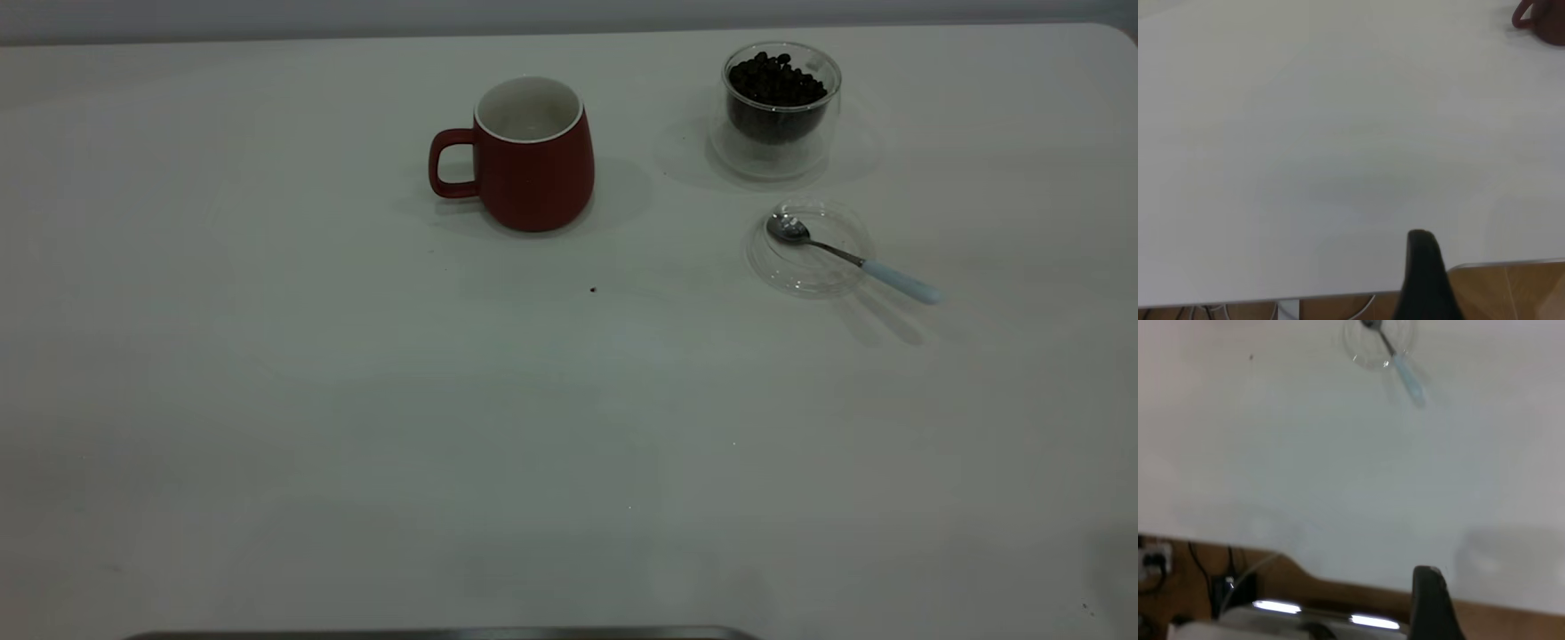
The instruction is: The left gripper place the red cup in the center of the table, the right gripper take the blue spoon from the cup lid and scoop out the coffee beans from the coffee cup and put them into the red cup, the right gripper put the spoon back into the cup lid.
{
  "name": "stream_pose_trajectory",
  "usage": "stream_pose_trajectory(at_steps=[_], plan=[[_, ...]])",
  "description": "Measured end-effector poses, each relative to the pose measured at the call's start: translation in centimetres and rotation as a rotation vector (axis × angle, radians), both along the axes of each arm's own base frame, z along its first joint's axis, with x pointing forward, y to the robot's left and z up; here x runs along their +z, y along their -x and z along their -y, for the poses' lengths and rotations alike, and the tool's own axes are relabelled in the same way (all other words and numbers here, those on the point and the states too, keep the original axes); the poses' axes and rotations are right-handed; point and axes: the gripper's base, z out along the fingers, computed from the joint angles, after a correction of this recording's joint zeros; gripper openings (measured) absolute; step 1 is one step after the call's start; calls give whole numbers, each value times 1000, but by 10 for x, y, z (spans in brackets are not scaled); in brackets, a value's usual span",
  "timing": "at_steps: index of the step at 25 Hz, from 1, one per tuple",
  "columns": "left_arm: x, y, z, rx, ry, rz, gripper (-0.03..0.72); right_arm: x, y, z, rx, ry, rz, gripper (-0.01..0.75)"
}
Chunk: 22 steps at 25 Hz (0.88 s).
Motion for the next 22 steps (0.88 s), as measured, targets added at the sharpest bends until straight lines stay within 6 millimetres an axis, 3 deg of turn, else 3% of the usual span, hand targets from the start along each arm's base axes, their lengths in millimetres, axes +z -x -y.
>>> stream_pose_trajectory(at_steps=[4,10,22], plan=[[0,0,0,0,0,0,587,8,31,-6,-5,8,2,523],[0,0,0,0,0,0,587,19,71,-10,-19,122,189,523],[0,0,0,1,1,0,587,22,134,-9,-86,237,465,523]])
